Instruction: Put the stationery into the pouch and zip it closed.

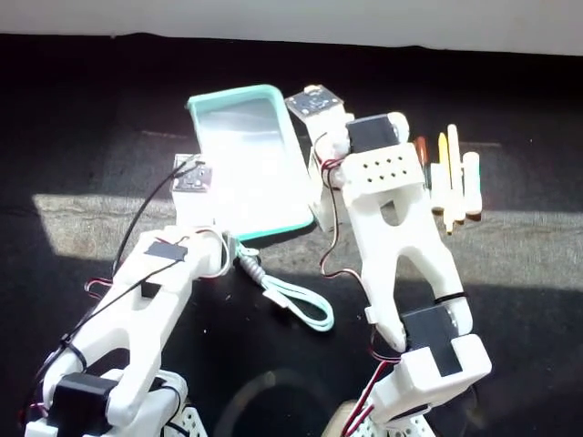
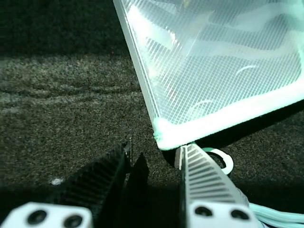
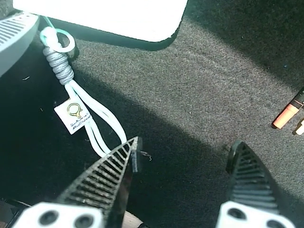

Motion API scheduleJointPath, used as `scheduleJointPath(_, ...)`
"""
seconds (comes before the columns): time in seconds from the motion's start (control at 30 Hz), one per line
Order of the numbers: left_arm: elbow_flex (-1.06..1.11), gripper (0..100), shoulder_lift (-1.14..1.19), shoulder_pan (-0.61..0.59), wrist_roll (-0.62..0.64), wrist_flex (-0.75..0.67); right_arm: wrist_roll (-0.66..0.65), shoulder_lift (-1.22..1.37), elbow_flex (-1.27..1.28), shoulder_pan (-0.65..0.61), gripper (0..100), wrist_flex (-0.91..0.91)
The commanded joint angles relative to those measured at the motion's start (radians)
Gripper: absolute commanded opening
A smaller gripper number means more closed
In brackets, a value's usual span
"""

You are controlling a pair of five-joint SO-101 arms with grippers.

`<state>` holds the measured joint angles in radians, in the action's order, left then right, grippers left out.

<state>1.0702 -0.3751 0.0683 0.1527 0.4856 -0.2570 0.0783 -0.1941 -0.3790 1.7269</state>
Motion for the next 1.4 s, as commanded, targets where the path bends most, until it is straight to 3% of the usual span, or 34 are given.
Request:
scheduleJointPath(0.0, -0.044, 17, -0.001, -0.008, -0.009, -0.015, 0.018, -0.054, 0.09, -0.088, 28.6, -0.07)
scheduleJointPath(0.27, -0.039, 17, -0.002, -0.039, -0.006, -0.011, 0.216, -0.087, 0.493, -0.265, 28.6, -0.512)
scheduleJointPath(0.53, -0.058, 19, -0.002, -0.044, -0.002, 0.023, 0.216, -0.079, 0.499, -0.234, 28.6, -0.527)
scheduleJointPath(0.77, -0.321, 23, -0.002, 0.008, 0.098, 0.408, 0.221, -0.079, 0.498, -0.183, 28.7, -0.527)
scheduleJointPath(0.97, -0.49, 23, -0.002, -0.136, 0.095, 0.62, 0.222, -0.085, 0.49, -0.222, 28.8, -0.529)
scheduleJointPath(1.37, -0.429, 23, 0.002, -0.298, 0.094, 0.601, 0.321, -0.058, 0.444, -0.404, 28.8, -0.67)
